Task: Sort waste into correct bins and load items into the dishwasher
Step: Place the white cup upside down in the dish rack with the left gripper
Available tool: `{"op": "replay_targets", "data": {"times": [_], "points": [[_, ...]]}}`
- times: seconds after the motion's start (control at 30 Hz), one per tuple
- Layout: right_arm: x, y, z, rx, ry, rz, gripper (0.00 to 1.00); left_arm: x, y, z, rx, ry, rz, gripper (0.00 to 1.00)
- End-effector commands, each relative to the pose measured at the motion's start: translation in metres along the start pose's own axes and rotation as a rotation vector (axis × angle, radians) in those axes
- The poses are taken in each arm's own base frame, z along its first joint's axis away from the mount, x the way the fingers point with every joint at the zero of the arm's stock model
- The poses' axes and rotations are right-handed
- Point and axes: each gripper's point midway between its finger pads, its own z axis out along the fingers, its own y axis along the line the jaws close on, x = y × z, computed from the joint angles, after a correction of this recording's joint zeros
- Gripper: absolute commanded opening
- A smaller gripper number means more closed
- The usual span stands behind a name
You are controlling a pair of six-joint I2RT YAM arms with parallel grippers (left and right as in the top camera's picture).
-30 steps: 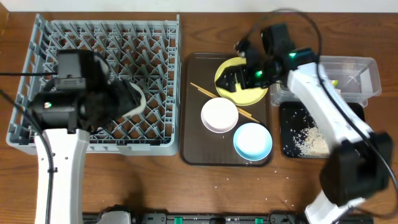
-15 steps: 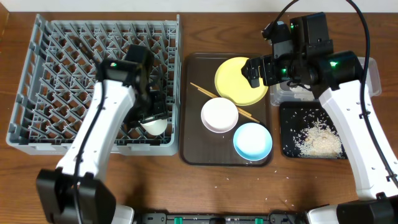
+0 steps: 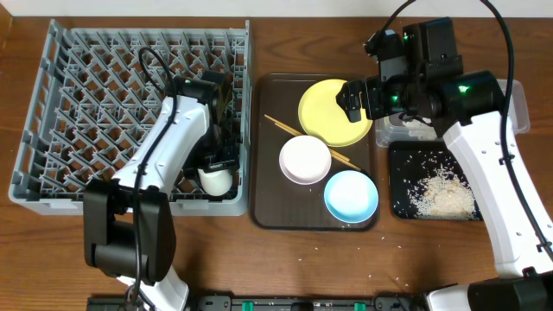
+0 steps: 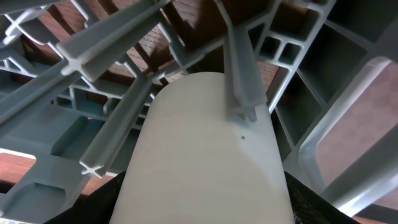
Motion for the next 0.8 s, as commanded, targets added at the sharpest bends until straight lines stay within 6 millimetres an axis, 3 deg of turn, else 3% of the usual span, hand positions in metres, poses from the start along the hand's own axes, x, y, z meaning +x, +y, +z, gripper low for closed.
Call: {"op": "replay_targets", "data": {"times": [0.0,0.13,0.47,0.6,0.67,0.77], "points": [[-0.001,-0.003,-0.002,0.013,-0.002,-0.009,0.99,-0.001,0.003,0.002,-0.023,-0.007,0.007,0.56],[-0.001,-0.003,-0.002,0.013,-0.002,-0.009,0.99,-0.001,0.003,0.002,-0.023,-0.006,0.007,0.69],[-0.001,-0.003,-0.002,0.013,-0.002,-0.009,0.99,-0.001,0.003,0.002,-0.023,-0.007,0.008,0.85],[-0.001,-0.003,-0.002,0.013,-0.002,-0.009,0.99,-0.002,0.003,0.000,-0.020,-0.012,0.008,0.85],[-0.001,-0.003,-0.002,0.013,-0.003,-0.009,0.99,-0.003,0.002,-0.006,-0.011,-0.025,0.008,0.85],[-0.003,-0.004,-0.002,0.016,-0.012,-0.015,0.99,-0.006,-0.015,-0.043,0.095,-0.068,0.051,0.85]]}}
